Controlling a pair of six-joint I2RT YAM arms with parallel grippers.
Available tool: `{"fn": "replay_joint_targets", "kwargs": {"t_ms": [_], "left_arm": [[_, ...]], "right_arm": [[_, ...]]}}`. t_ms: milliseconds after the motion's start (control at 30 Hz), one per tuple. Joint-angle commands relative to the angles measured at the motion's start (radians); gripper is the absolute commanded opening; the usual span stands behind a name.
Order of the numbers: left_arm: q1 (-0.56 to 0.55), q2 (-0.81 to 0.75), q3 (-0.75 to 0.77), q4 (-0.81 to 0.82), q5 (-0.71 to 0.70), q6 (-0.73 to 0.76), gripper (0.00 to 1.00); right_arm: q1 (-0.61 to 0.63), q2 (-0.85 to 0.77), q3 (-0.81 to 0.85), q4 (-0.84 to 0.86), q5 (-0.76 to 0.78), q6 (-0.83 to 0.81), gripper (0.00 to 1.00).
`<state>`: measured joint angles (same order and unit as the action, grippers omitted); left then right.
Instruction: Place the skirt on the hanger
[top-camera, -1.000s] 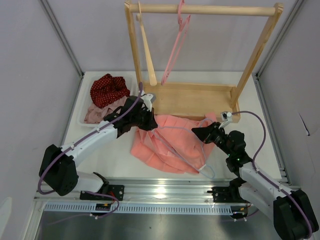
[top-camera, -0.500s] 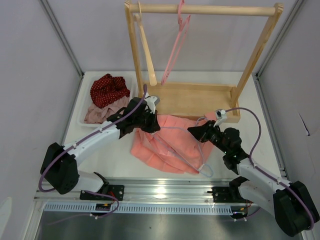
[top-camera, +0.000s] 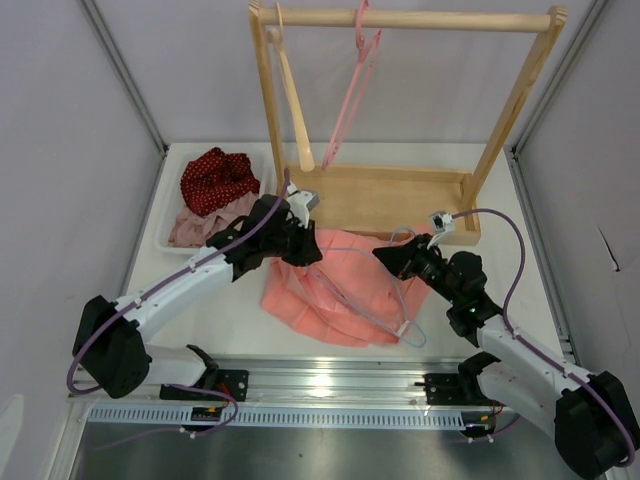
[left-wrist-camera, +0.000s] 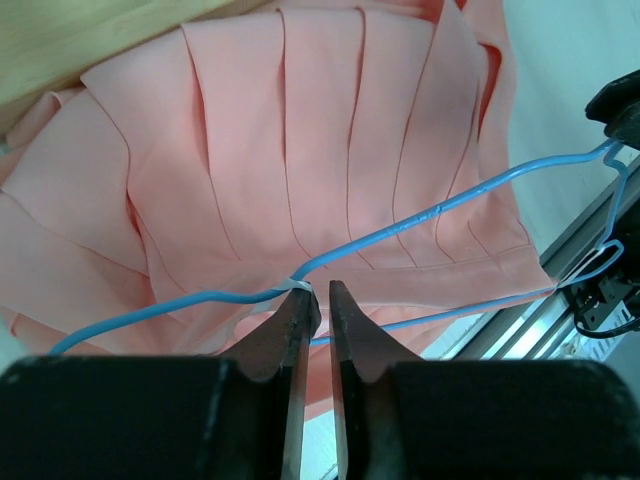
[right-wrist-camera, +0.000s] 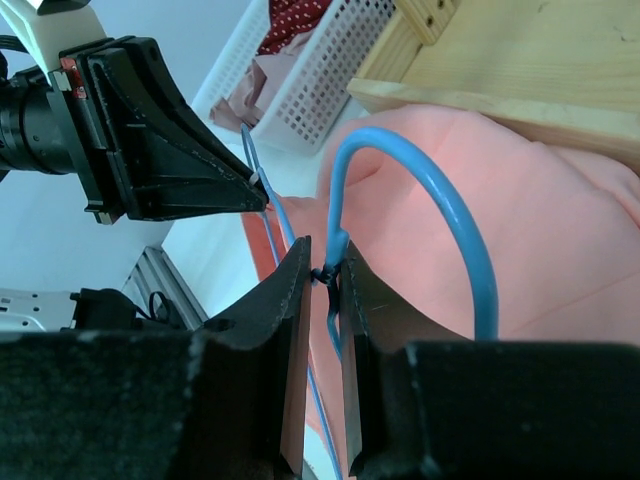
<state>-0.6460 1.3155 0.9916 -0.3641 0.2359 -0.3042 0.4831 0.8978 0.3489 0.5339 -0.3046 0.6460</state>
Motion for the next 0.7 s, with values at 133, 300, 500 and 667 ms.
{"fn": "replay_joint_targets", "kwargs": {"t_ms": [133, 300, 500, 667], "left_arm": [[-0.004, -0.091, 0.045, 0.004, -0.037, 0.042, 0.27], [-0.004, -0.137, 0.059, -0.009, -0.035, 0.053, 0.31], [-0.006, -0.193, 0.081, -0.041, -0.026, 0.069, 0.39], [-0.004, -0.229, 0.093, -0.07, -0.023, 0.089, 0.45]], "right_arm": [[0.032, -0.02, 0.074, 0.02, -0.067, -0.026, 0.0], [0.038, -0.016, 0.082, 0.011, -0.076, -0.039, 0.0], [0.041, -0.013, 0.094, -0.005, -0.082, -0.052, 0.0], [0.045, -0.002, 0.098, -0.002, -0.094, -0.06, 0.0]]}}
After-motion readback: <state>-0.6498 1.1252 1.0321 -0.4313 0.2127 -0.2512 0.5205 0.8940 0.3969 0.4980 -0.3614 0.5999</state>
